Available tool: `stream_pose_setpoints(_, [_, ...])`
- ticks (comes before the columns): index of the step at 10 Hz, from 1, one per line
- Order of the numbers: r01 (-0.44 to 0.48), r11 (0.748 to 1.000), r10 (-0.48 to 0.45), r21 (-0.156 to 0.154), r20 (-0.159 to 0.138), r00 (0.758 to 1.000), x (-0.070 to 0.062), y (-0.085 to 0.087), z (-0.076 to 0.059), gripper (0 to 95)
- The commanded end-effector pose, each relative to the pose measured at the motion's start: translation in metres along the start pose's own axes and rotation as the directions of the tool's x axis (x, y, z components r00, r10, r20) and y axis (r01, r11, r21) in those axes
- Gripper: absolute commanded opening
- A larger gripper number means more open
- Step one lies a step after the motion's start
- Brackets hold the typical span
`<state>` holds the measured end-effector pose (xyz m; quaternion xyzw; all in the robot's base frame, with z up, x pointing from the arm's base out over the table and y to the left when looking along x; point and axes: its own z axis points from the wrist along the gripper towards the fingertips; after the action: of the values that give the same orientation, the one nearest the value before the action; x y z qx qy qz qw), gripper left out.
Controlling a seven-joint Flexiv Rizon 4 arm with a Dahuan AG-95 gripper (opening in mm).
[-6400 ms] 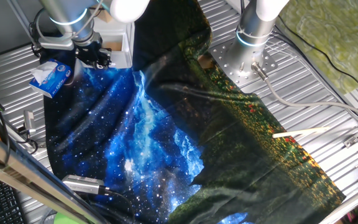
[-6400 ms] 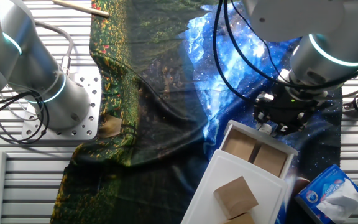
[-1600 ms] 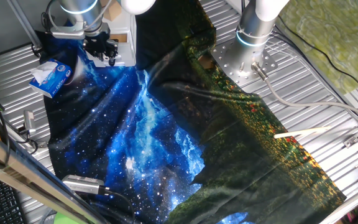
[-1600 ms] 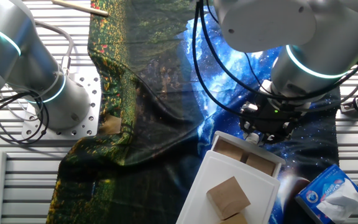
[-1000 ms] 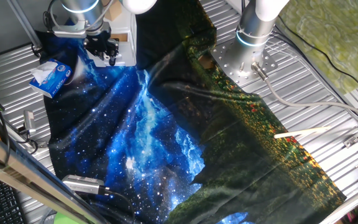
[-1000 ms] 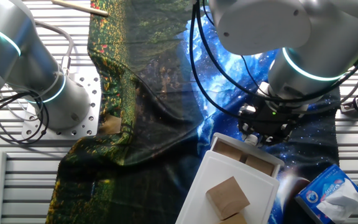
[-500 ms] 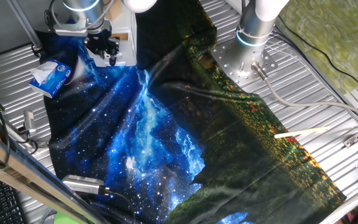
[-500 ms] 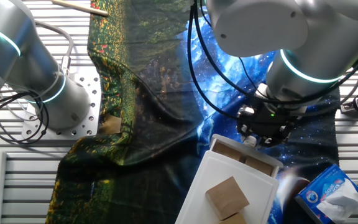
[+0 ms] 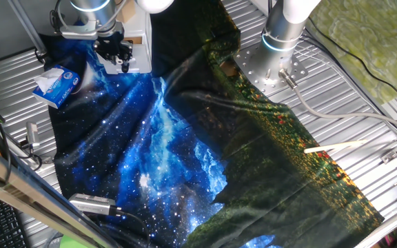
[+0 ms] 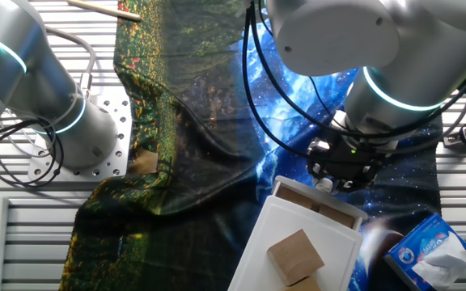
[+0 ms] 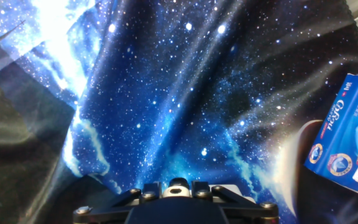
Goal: Grasp the handle and close the drawer
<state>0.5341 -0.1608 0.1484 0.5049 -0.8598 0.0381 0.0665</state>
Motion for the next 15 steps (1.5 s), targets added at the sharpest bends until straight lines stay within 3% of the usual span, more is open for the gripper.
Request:
stream_pose_setpoints(1, [0.002, 1.0, -0.002, -0.001, 0.0, 1.0, 0.003, 0.001, -0.002, 0.0])
stream_pose_setpoints(15, [0.02, 1.0, -0.02, 0.007, 0.001, 1.0, 0.016, 0.002, 0.001, 0.0])
